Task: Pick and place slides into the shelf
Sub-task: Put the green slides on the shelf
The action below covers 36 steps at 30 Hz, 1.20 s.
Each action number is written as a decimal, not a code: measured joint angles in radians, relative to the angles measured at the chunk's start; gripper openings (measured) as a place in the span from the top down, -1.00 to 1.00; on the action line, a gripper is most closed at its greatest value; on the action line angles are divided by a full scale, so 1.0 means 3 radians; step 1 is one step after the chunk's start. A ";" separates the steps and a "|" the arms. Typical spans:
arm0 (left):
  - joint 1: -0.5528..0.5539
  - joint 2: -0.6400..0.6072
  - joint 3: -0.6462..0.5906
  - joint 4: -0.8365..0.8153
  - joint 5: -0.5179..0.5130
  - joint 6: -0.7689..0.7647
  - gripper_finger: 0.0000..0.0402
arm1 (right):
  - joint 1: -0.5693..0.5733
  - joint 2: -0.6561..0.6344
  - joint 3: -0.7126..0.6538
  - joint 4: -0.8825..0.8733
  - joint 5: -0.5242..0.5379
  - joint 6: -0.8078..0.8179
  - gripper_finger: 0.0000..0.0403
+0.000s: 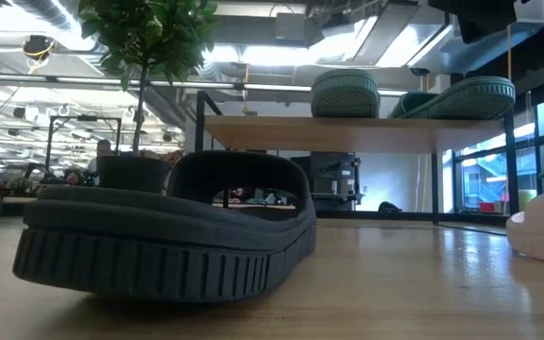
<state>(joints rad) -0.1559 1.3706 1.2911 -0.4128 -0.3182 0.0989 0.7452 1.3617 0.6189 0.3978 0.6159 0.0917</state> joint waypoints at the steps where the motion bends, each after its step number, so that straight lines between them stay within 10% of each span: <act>1: -0.0038 -0.0137 -0.0179 0.0151 0.0010 0.0000 -0.02 | 0.0000 0.0000 0.0000 0.0001 0.0000 0.0000 -0.02; 21: -0.0779 -0.2167 -0.2725 0.1829 -0.0003 -0.0034 -0.02 | -0.0537 0.0000 0.0099 -0.0124 0.0294 -0.0556 -0.02; 36: -0.0864 -0.2602 -0.3296 0.2035 -0.0042 -0.0038 -0.02 | -0.0595 0.0658 0.1935 -0.3462 0.0644 -0.0063 -0.02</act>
<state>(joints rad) -0.4152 0.5900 0.3023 0.1978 -0.3309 0.0875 0.5667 1.5589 1.1994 -0.6409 0.8092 0.0728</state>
